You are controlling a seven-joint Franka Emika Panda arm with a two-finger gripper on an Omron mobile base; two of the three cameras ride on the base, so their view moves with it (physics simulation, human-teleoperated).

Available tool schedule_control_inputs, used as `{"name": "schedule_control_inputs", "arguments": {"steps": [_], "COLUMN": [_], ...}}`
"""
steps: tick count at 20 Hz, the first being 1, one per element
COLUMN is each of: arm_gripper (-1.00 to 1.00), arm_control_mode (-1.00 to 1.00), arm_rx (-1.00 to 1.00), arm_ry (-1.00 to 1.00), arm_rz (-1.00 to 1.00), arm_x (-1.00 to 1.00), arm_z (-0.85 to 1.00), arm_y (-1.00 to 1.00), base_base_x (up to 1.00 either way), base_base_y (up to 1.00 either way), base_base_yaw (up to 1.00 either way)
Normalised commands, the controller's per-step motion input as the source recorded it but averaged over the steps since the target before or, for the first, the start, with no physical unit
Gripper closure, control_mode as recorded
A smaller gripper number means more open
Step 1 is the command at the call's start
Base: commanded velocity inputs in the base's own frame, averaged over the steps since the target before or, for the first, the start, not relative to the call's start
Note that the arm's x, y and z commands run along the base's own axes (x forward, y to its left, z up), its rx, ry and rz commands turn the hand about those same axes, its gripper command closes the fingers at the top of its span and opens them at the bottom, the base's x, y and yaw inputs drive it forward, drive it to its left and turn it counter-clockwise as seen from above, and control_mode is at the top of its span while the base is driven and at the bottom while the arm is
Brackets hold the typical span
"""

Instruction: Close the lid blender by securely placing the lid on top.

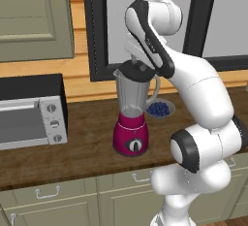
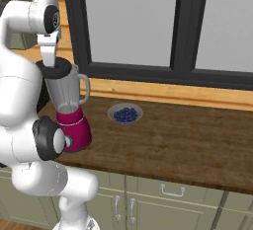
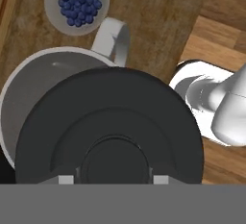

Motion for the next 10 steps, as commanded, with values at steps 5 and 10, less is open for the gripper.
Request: {"name": "schedule_control_inputs", "arguments": {"steps": [5,10], "arm_gripper": [1.00,1.00], "arm_control_mode": [-1.00,-1.00], "arm_rx": [-0.08,-0.06], "arm_ry": [0.00,-0.09], "arm_rz": [-0.01,0.00], "arm_x": [0.01,0.13], "arm_z": [0.00,0.00], "arm_y": [0.00,0.01], "base_base_x": [0.00,0.00], "base_base_y": [0.00,0.00], "base_base_yaw": [0.00,0.00]}}
